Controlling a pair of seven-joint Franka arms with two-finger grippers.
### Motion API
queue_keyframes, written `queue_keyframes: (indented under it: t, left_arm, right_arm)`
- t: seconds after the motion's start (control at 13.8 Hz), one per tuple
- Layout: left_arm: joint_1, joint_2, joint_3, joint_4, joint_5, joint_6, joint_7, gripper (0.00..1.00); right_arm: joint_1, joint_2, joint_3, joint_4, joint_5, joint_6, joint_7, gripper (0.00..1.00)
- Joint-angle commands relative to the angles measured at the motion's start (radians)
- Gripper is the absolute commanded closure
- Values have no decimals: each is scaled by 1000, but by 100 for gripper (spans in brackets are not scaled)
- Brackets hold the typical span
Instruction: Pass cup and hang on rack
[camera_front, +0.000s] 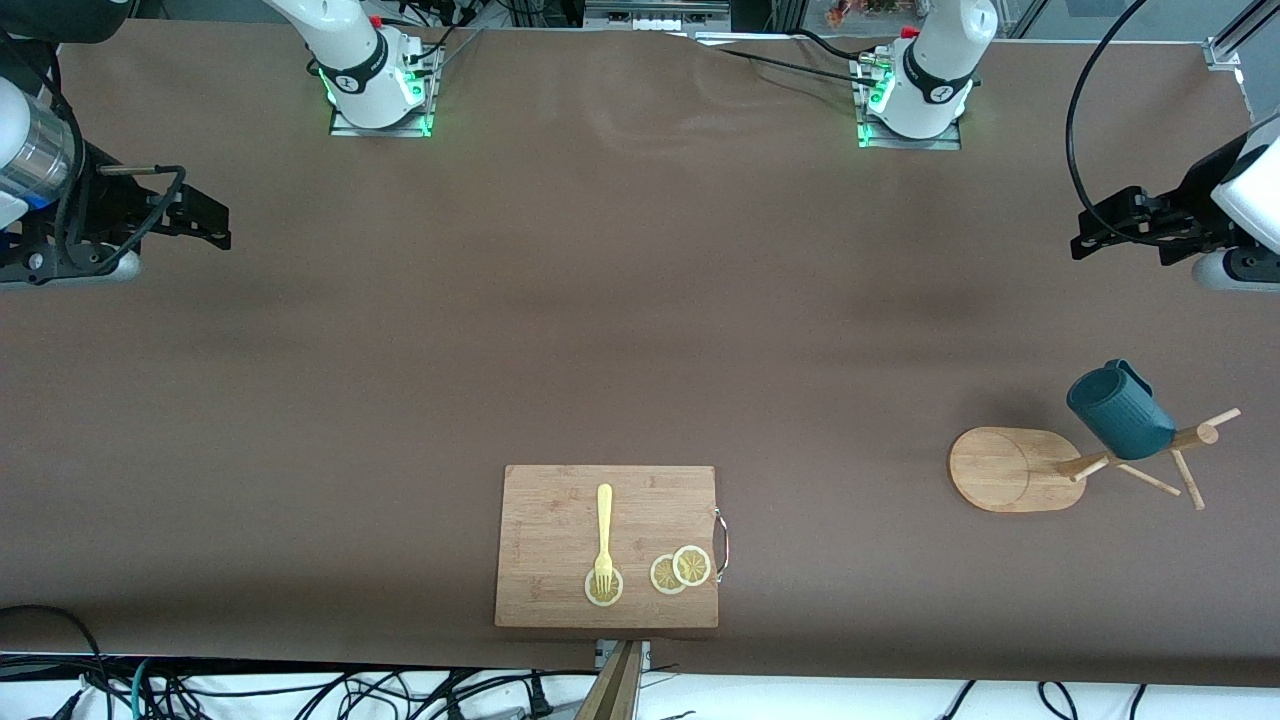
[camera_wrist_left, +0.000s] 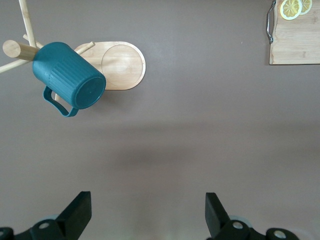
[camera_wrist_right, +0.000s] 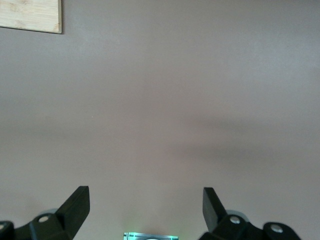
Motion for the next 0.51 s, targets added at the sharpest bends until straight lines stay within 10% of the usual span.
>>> queue_keyframes:
  t: [0.0,0.43]
  left_arm:
    - [-1,6,-1,3,27,13,-10,0]
    - [-3,23,-3,14,34,11,-9,0]
  right_arm:
    - [4,-11,1,6,-13,-16,13,0]
    - [4,-11,-1,6,-13,-16,13,0]
